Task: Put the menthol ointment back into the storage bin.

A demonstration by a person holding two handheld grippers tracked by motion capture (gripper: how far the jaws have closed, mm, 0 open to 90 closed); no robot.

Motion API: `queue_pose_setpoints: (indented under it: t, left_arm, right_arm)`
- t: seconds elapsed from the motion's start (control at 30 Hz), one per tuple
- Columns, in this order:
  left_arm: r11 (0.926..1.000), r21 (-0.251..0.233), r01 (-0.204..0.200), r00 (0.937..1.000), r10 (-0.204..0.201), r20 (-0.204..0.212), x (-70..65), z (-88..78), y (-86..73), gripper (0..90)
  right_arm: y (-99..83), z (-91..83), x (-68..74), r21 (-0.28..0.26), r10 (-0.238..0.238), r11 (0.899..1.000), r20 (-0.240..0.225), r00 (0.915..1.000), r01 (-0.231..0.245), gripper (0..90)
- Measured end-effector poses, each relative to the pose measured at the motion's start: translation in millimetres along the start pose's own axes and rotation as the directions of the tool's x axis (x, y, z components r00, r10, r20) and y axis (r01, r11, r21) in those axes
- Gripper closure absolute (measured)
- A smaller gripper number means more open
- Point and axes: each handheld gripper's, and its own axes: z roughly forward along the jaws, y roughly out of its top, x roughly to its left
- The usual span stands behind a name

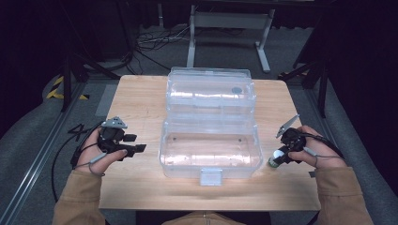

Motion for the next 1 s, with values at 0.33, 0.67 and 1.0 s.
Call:
queue_pose_setpoints:
  t: [0.33, 0.67, 1.0]
  left_arm:
    - [1.0, 0.005, 0.004, 1.0, -0.004, -0.002, 2.0, -0.5, -2.4, 42.2]
    - [0.9999, 0.003, 0.015, 0.9999, -0.015, -0.007, 2.7, -2.1, -4.6, 42.2]
    - [0.9999, 0.003, 0.017, 0.9998, -0.017, -0.008, 3.5, -3.2, -6.3, 42.1]
  right_arm:
    - [9.0, -21.3, 3.7, 0.014, -0.038, 0.999, 0.008, 0.9992, 0.038, 50.2]
    - [17.7, -39.7, 8.7, 0.027, -0.082, 0.996, 0.013, 0.9966, 0.081, 50.2]
    - [27.0, -60.7, 16.7, 0.013, -0.135, 0.991, 0.007, 0.9909, 0.135, 50.2]
